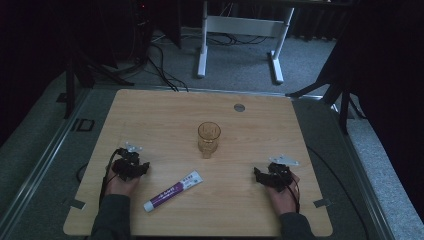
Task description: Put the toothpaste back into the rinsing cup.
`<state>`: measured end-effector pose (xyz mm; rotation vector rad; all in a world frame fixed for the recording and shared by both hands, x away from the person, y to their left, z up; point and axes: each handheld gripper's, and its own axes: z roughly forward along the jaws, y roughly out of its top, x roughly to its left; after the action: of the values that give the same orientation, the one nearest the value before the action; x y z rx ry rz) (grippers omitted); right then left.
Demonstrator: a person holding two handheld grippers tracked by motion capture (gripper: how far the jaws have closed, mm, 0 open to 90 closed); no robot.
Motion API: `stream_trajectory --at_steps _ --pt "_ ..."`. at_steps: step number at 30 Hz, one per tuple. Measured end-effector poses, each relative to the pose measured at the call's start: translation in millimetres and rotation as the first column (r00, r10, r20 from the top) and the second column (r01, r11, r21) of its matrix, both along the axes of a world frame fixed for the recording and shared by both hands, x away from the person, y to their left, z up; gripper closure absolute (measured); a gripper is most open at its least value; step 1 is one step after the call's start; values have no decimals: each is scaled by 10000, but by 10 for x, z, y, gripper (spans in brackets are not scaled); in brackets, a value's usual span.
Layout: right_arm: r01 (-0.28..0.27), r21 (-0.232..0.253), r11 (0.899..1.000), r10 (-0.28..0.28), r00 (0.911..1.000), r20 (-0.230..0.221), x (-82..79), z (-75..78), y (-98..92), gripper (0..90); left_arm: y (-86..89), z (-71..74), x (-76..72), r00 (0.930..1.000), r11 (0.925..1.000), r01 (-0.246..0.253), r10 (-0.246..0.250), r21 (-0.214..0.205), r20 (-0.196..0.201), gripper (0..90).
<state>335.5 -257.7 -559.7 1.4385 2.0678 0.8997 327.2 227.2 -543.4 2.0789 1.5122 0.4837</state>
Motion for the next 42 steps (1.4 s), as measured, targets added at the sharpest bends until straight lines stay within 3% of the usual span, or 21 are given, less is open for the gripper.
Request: stream_trajectory --at_steps 9,10,15,21,29,34,38,42 --pt "-9 -4 10000 9 10000 1 0 0 0 247 13 162 -116 9989 9989 373 -365 -269 292 542" --pt "-12 -8 10000 12 10000 6 0 0 -1 247 -5 229 -162 9978 9979 576 -565 -303 356 539" --pt "-10 -5 10000 10 10000 4 0 0 0 247 -33 322 -221 9955 9967 755 -737 -287 594 531" --pt "-7 -3 10000 7 10000 1 0 0 0 246 -123 412 -266 9929 9943 1036 -1020 -240 613 520" --pt "-8 -3 10000 8 10000 3 0 0 0 246 -266 550 -329 9830 9836 1737 -1702 -481 692 520" --pt "-12 -7 10000 12 10000 7 0 0 -1 247 -317 600 -361 9797 9798 1915 -1872 -581 715 520" --pt "-12 -7 10000 12 10000 7 0 0 -1 247 -354 621 -376 9764 9717 2130 -2080 -1024 580 520" --pt "-12 -7 10000 12 10000 7 0 0 -1 246 -424 643 -383 9727 9685 2302 -2262 -949 509 520"
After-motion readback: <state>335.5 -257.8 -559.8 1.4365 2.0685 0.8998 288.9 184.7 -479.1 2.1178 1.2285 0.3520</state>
